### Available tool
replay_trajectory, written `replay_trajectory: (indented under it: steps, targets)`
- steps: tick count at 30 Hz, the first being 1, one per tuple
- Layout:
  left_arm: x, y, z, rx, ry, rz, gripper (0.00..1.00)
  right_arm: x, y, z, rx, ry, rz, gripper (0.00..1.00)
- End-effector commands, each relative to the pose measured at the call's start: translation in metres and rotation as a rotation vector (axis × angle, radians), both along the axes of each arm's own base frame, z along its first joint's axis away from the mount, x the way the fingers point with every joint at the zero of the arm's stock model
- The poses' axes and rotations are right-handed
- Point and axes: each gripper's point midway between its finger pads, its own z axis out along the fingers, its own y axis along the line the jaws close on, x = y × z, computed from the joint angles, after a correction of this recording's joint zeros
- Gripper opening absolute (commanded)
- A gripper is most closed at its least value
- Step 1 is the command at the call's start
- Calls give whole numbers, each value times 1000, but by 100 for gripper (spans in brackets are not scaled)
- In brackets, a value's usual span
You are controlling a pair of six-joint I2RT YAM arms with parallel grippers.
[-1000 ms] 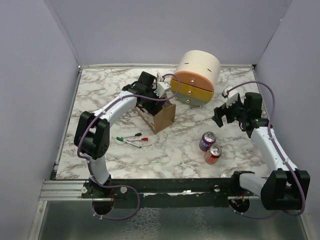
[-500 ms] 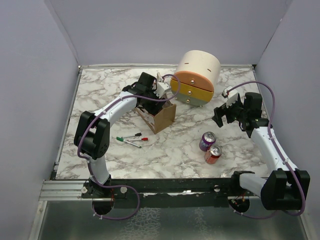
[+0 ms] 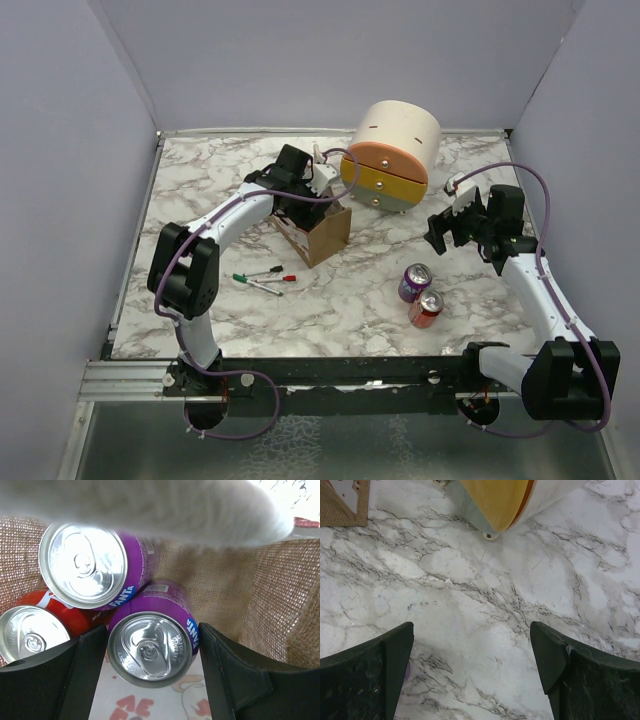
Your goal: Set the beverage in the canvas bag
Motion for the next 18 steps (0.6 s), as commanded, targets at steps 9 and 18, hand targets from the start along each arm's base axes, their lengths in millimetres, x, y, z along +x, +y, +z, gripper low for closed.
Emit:
replay_trajectory:
  steps: [9,18]
  targets:
    - [2,8,49,-38,-83,49,82,-3,2,2,7,-9,21,100]
    - [4,5,70,-64,-115,46,83,-3,3,3,9,-11,23,100]
